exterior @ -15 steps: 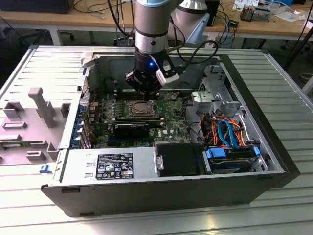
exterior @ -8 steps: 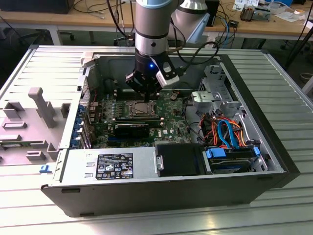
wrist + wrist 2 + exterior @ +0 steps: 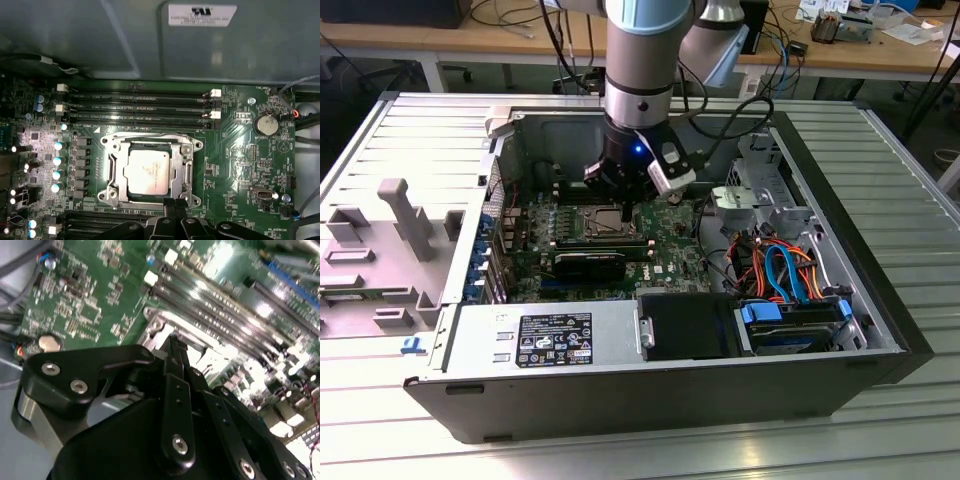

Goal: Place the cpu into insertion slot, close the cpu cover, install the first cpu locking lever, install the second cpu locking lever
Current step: 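Install the second cpu locking lever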

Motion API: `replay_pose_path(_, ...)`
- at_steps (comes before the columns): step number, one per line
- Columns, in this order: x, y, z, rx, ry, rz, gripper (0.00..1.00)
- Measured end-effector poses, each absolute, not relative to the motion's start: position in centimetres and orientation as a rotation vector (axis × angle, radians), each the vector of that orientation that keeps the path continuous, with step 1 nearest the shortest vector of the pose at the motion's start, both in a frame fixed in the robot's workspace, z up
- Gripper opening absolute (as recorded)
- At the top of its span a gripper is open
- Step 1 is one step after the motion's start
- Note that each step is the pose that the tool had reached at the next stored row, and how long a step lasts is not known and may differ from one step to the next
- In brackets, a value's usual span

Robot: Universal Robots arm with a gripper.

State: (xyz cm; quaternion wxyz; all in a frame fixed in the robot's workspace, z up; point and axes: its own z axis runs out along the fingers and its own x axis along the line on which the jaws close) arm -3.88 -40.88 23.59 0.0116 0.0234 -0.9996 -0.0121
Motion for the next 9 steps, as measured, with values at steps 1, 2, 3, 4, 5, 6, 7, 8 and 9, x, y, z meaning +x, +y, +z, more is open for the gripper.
replay_pose_path(1,-3.9,-41.1,23.6,0.073,-3.117,-0.038,0.11)
replay_pose_path(2,-3.9,-41.3,23.6,0.073,-3.117,-0.037,0.11)
replay_pose_path(3,-3.9,-41.5,23.6,0.073,-3.117,-0.036,0.11)
replay_pose_path(4,-3.9,-41.7,23.6,0.073,-3.117,-0.036,0.11)
replay_pose_path(5,-3.9,-41.8,23.6,0.073,-3.117,-0.035,0.11)
replay_pose_path(6,-3.9,-42.0,23.6,0.073,-3.117,-0.035,0.11)
replay_pose_path(7,-3.9,-42.1,23.5,0.073,-3.117,-0.035,0.11)
replay_pose_path(8,-3.9,-42.1,23.5,0.073,-3.117,-0.035,0.11)
replay_pose_path(9,-3.9,-42.1,23.4,0.073,-3.117,-0.034,0.11)
